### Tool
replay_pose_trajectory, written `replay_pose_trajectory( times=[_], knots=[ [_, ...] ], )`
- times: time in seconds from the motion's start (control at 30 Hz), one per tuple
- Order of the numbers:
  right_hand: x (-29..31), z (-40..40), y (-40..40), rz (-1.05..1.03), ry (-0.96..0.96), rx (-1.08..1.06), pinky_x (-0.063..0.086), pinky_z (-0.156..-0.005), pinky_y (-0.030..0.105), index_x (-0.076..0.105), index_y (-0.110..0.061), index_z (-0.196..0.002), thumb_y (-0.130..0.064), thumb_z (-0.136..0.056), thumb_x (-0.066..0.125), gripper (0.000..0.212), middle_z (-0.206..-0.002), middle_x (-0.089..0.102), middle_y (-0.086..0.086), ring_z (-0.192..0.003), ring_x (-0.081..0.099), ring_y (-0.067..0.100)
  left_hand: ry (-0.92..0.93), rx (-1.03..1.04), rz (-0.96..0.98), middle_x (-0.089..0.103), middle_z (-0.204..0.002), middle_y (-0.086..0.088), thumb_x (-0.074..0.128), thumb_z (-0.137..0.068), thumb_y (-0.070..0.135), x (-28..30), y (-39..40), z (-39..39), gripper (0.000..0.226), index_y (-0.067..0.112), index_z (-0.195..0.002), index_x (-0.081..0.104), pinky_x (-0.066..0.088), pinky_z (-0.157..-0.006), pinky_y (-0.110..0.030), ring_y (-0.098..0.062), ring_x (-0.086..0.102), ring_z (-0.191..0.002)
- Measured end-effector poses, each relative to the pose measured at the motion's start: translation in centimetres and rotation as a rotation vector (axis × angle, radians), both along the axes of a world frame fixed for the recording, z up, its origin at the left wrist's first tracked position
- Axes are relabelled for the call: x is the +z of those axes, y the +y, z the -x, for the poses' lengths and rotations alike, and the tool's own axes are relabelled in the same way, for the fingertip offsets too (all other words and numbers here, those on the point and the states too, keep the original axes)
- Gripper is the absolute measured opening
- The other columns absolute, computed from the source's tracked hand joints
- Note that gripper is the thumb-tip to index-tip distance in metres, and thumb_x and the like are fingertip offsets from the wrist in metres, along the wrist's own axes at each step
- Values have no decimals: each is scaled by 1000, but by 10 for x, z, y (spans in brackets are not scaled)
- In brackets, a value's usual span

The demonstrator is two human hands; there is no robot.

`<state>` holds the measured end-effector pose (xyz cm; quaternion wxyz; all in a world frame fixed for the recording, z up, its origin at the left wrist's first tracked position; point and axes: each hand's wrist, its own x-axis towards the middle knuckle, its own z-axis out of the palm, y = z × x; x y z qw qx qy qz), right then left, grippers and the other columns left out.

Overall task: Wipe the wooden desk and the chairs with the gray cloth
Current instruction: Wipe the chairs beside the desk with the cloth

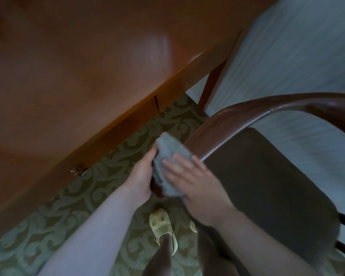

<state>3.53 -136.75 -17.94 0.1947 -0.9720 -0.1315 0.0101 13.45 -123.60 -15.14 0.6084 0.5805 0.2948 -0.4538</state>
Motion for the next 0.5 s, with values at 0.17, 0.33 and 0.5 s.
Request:
replay_pose_trajectory(
  times=[0.17, 0.33, 0.5],
  knots=[
    [12, -11, 14, -145, 52, -532, 10, -120, 44, 30, -24, -148, -22, -88, 35, 61, -156, 28, -6, -148, 11, 16, -77, -10, -141, 71, -94, -10, 44, -93, 57, 2, -11, 15, 42, 24, -96, 69, 50, -84, -38, -28, 66, -91],
    [9, 6, 20, -40, 48, -80, 9, -118, 42, 35, -20, -145, -24, -85, 44, 61, -155, 31, -4, -148, 12, 15, -117, 68, -76, 72, -82, -4, 40, -98, 49, 9, -12, 12, 41, 19, -95, 68, 49, -72, -32, -22, 65, -84],
    [14, -28, -40, -74, 63, -348, -3, -121, 35, 30, -28, -149, -17, -92, 51, 61, -156, 21, -12, -147, 4, 6, -597, -529, -409, 65, -82, -3, 23, -102, 48, 5, -23, 14, 52, 24, -89, 67, 45, -73, -32, -17, 62, -79]
  ],
)
